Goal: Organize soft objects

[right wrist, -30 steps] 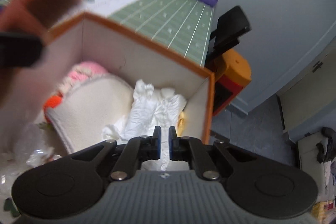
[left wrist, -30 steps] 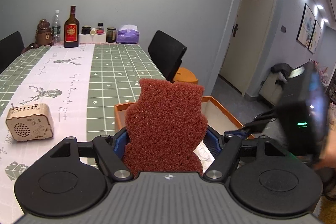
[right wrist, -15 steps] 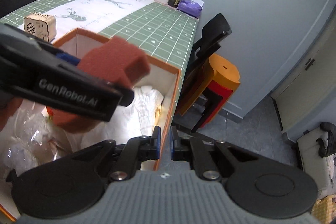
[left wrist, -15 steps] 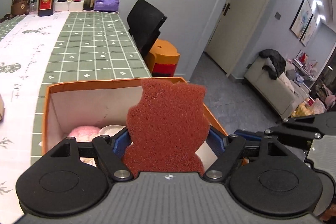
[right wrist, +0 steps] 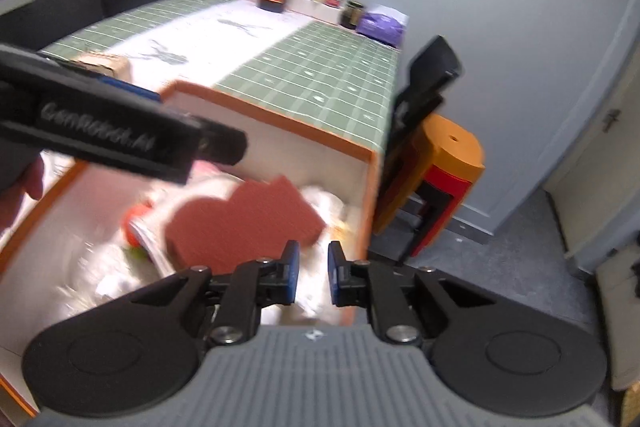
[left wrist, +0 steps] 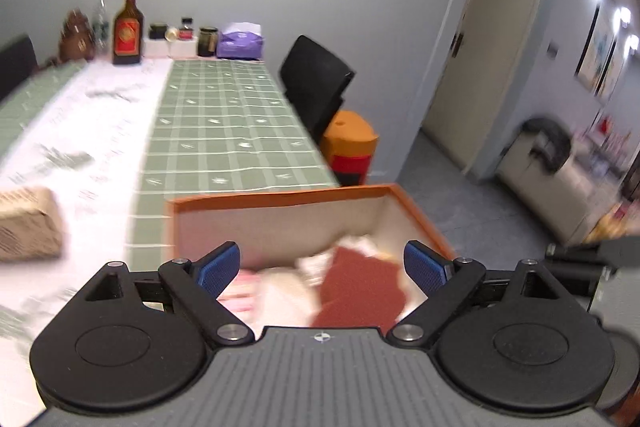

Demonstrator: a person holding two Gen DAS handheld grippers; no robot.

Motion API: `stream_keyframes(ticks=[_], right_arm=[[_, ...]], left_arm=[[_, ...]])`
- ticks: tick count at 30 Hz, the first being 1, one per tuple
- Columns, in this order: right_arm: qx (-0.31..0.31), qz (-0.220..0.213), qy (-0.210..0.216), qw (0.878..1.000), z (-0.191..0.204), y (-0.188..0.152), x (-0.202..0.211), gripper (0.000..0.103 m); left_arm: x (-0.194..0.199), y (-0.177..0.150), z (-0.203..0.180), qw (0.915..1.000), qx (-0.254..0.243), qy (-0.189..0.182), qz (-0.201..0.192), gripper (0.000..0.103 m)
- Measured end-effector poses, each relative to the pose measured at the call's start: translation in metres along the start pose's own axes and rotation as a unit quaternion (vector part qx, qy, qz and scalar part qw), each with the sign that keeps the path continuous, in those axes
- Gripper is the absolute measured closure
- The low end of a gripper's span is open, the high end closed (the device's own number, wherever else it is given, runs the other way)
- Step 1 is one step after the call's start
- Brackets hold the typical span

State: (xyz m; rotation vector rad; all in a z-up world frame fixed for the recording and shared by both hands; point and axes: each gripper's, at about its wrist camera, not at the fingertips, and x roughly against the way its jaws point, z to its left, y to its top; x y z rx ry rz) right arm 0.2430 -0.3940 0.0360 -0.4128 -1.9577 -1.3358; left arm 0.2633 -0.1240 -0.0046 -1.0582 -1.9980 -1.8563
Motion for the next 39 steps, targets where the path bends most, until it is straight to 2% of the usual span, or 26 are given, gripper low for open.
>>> stream_keyframes(ticks=[3, 6, 9, 12, 16, 20, 22, 26, 28, 30, 32, 36, 39], right_arm=[[0.027, -0.004, 0.011, 1.0, 0.016, 0.009, -0.013, 0.094], [0.029, 0.023, 0.016, 0.999, 0.029, 0.017, -0.035, 0.094], [0.05, 0.05, 0.008, 0.997, 0.044, 0.018, -0.056, 0.095], [0.057, 0.07, 0.01, 0.996, 0.051, 0.016, -0.07, 0.095], [0.069, 0.081, 0.012, 0.994, 0.054, 0.013, -0.08, 0.094], [0.055, 0.093, 0.026, 0.994, 0.051, 0.012, -0.086, 0.094], [0.064, 0.093, 0.027, 0.993, 0.053, 0.012, -0.086, 0.094], [0.051, 0.089, 0.028, 0.994, 0.048, 0.013, -0.08, 0.094], [0.009, 0.072, 0.02, 0.997, 0.04, 0.017, -0.068, 0.089], [-0.028, 0.028, 0.004, 0.999, 0.037, 0.018, -0.044, 0.075], [-0.045, -0.019, -0.005, 0.999, 0.042, 0.018, -0.015, 0.073], [-0.071, -0.099, -0.03, 0.992, 0.072, 0.005, 0.041, 0.049], [-0.088, -0.125, -0.051, 0.987, 0.102, -0.007, 0.062, 0.039]], left_arm=[[0.01, -0.001, 0.005, 0.9993, -0.011, 0.036, 0.004, 0.0], [0.018, -0.004, 0.015, 0.9992, -0.001, 0.04, 0.0, 0.0], [0.021, -0.006, 0.028, 0.9996, 0.018, 0.019, -0.008, 0.0], [0.021, -0.007, 0.035, 0.9994, 0.02, 0.028, -0.004, 0.0], [0.022, -0.01, 0.037, 0.9986, 0.001, 0.051, -0.012, 0.0], [0.025, -0.009, 0.039, 0.9991, 0.004, 0.04, -0.013, 0.0], [0.028, -0.01, 0.039, 0.9989, -0.001, 0.046, -0.012, 0.0], [0.041, -0.012, 0.035, 0.9966, -0.02, 0.071, -0.038, 0.0], [0.053, -0.013, 0.033, 0.9952, -0.037, 0.072, -0.055, 0.0], [0.066, -0.015, 0.033, 0.9936, -0.053, 0.066, -0.074, 0.0], [0.08, -0.017, 0.035, 0.9917, -0.059, 0.065, -0.094, 0.0], [0.11, -0.023, 0.041, 0.9876, -0.047, 0.064, -0.135, 0.0], [0.131, -0.032, 0.046, 0.9817, -0.044, 0.083, -0.165, 0.0]])
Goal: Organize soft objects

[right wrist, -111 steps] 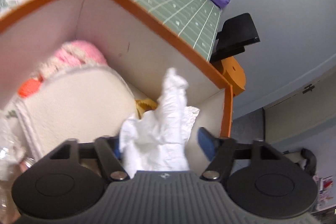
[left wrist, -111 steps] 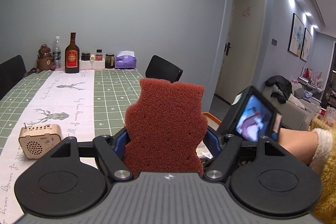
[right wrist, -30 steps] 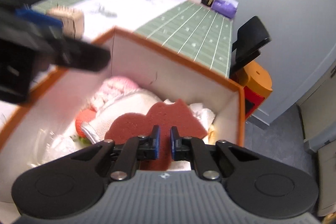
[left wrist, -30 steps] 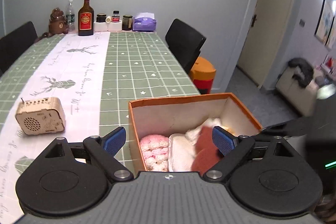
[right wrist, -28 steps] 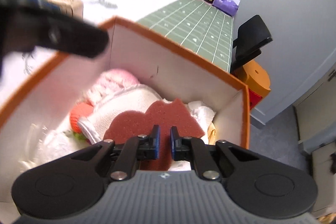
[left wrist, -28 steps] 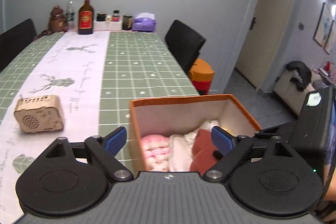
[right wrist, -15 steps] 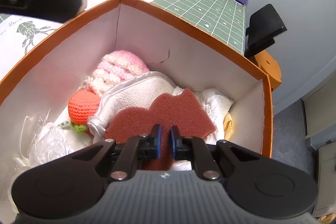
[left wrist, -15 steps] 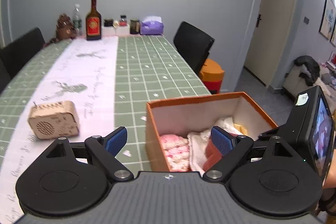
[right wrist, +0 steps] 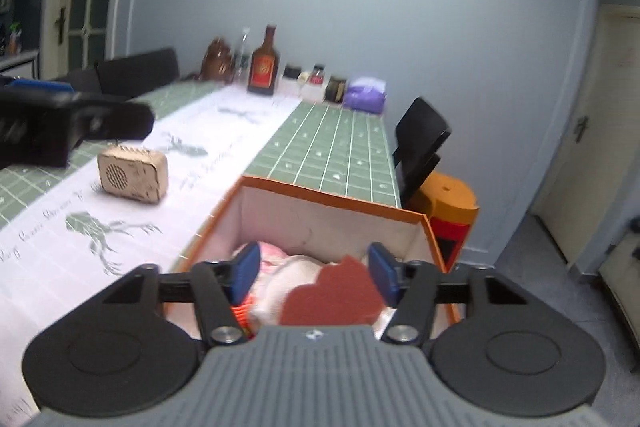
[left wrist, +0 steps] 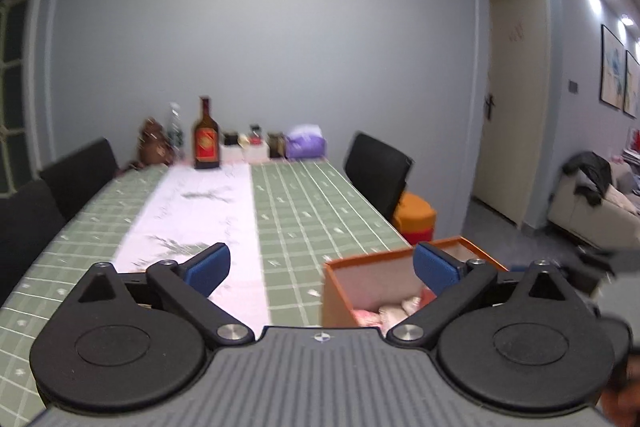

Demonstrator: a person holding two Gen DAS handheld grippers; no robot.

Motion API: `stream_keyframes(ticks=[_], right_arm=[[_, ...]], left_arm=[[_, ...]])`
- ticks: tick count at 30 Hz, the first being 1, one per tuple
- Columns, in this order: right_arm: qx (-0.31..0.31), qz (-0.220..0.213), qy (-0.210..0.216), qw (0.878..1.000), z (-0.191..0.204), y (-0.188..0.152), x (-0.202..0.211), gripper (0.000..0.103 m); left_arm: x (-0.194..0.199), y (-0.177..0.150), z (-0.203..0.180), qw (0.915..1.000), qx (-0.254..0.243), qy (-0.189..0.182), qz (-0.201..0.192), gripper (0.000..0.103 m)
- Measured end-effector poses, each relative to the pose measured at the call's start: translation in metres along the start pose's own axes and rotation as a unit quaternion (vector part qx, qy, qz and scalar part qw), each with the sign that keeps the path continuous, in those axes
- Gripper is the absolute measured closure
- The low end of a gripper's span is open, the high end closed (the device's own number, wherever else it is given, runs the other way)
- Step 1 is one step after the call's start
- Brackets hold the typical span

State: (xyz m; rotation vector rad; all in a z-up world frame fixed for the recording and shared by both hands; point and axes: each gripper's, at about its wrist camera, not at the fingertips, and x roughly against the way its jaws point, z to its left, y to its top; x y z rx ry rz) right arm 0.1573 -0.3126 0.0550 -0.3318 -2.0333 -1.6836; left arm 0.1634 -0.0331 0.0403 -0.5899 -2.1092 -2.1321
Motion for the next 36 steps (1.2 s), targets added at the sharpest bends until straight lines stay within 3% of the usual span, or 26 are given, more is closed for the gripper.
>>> stream_keyframes(ticks=[4, 10, 16, 19, 36], right_arm=[[-0.03, -0.009, 0.013, 0.999, 0.027, -0.016, 0.017, 0.036], [-0.036, -0.01, 0.018, 0.999, 0.046, -0.024, 0.026, 0.032], [-0.049, -0.027, 0.023, 0.998, 0.061, -0.031, 0.037, 0.027], [-0.051, -0.036, 0.025, 0.998, 0.068, -0.035, 0.042, 0.025], [-0.062, -0.043, 0.035, 0.997, 0.086, -0.047, 0.05, 0.022]], left_arm=[[0.023, -0.011, 0.008, 0.9995, -0.022, 0.014, -0.016, 0.0], [0.045, -0.033, 0.022, 0.9984, 0.003, 0.046, -0.032, 0.0], [0.056, -0.051, 0.027, 0.9992, 0.006, 0.021, -0.034, 0.0], [0.062, -0.06, 0.026, 0.9985, 0.015, 0.038, -0.037, 0.0], [0.064, -0.085, 0.03, 0.9969, 0.028, 0.073, -0.004, 0.0]])
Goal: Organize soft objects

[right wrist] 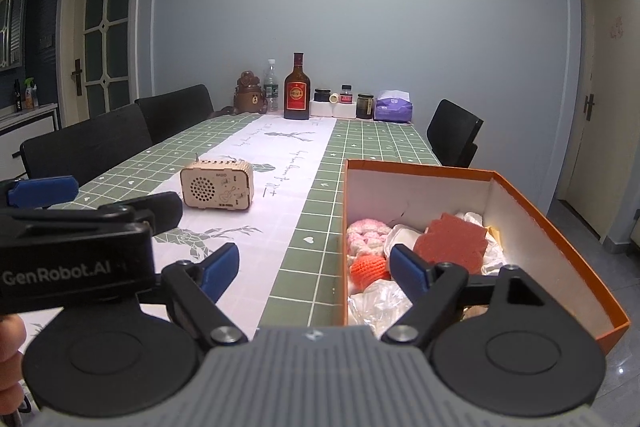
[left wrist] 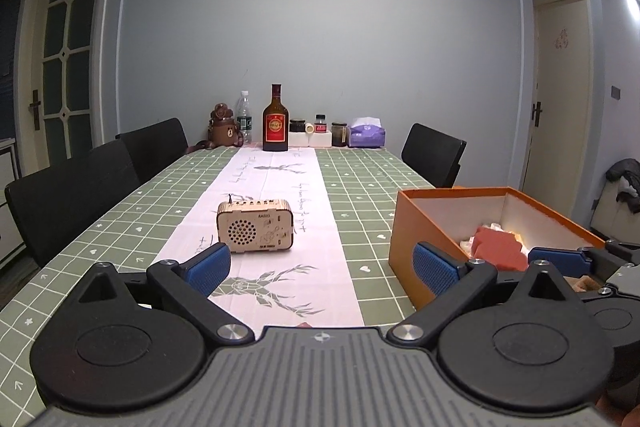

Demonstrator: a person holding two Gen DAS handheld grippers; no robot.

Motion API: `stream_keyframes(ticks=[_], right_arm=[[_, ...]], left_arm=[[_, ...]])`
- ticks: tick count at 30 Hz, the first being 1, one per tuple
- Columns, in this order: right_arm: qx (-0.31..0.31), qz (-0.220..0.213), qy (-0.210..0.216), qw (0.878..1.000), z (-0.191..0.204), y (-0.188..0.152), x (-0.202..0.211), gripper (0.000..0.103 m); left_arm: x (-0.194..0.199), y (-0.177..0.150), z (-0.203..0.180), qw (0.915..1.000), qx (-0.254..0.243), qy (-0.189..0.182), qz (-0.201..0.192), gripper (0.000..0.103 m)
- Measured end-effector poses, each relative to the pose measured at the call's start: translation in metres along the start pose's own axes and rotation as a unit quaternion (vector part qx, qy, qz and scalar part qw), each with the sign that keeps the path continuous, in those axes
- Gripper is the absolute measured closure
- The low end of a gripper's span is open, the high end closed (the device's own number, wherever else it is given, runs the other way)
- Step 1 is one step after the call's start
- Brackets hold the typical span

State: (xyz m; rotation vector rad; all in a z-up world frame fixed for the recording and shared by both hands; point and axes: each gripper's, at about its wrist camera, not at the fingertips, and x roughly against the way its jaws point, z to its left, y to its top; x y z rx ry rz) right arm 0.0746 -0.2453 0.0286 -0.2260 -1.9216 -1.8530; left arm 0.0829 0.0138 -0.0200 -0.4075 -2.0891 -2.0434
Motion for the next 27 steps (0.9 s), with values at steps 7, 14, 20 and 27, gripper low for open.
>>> stream_keyframes(ticks=[7, 14, 20, 27], right_arm=[[0.002, 0.005, -0.004, 1.0, -0.0002, -0.0035, -0.0014, 0.022], [-0.007, 0.009, 0.0, 1.0, -0.0013, -0.005, -0.0039, 0.022], [-0.003, 0.006, 0.0, 1.0, 0.0004, -0.0043, -0.0026, 0.022], [0.001, 0.003, -0.001, 1.0, 0.0022, -0.0062, 0.0019, 0.022]], left_arm=[[-0.0009, -0.0042, -0.0022, 1.0, -0.003, 0.0, 0.009, 0.0], [-0.0007, -0.0046, -0.003, 0.9999, -0.005, 0.003, 0.009, 0.0], [0.0002, -0.0035, -0.0025, 0.9999, -0.001, 0.005, 0.012, 0.0], [0.0042, -0.0031, -0.0051, 0.9998, -0.01, 0.017, 0.01, 0.0]])
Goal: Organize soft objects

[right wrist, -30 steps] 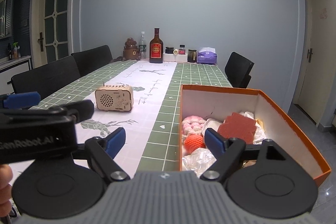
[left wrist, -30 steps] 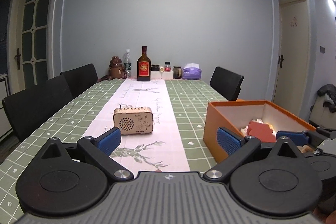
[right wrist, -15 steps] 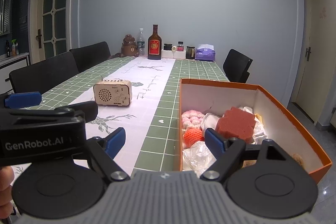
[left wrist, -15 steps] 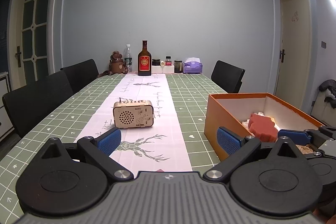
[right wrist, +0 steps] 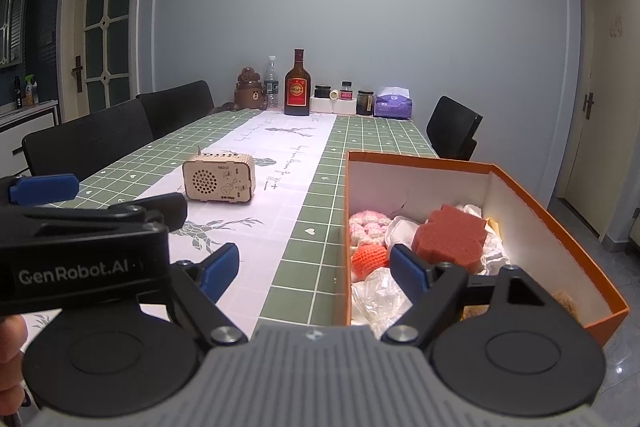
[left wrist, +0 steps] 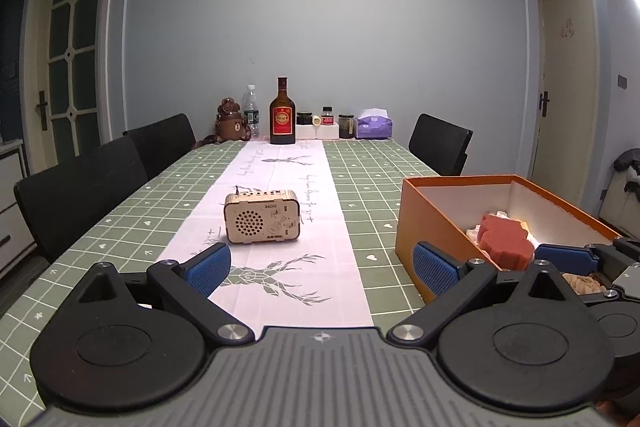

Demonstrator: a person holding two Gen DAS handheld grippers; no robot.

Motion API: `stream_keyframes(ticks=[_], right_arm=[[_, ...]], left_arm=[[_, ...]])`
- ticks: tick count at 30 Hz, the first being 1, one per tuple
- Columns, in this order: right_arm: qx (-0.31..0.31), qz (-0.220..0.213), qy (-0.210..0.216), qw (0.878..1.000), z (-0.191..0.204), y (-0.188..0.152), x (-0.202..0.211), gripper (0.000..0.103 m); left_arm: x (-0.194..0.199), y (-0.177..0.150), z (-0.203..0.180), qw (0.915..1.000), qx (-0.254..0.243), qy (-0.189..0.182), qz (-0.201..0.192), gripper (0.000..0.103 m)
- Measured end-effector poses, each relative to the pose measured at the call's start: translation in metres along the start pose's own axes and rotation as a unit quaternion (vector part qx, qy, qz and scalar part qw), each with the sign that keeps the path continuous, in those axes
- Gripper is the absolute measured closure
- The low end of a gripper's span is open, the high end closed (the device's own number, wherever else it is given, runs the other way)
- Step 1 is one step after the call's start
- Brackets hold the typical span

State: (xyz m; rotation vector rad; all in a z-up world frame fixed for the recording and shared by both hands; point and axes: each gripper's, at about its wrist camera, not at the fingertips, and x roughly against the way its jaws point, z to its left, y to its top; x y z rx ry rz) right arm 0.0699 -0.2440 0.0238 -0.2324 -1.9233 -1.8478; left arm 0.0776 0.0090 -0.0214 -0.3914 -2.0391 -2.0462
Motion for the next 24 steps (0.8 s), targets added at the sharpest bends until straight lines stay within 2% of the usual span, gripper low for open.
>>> stream_keyframes(ticks=[24], right_arm=[[0.005, -0.001, 0.012, 1.0, 0.0002, -0.0017, 0.0049, 0.022]], left_arm=[[0.0035, 0.0002, 0.0004, 1.0, -0.004, -0.004, 0.002, 0.0]])
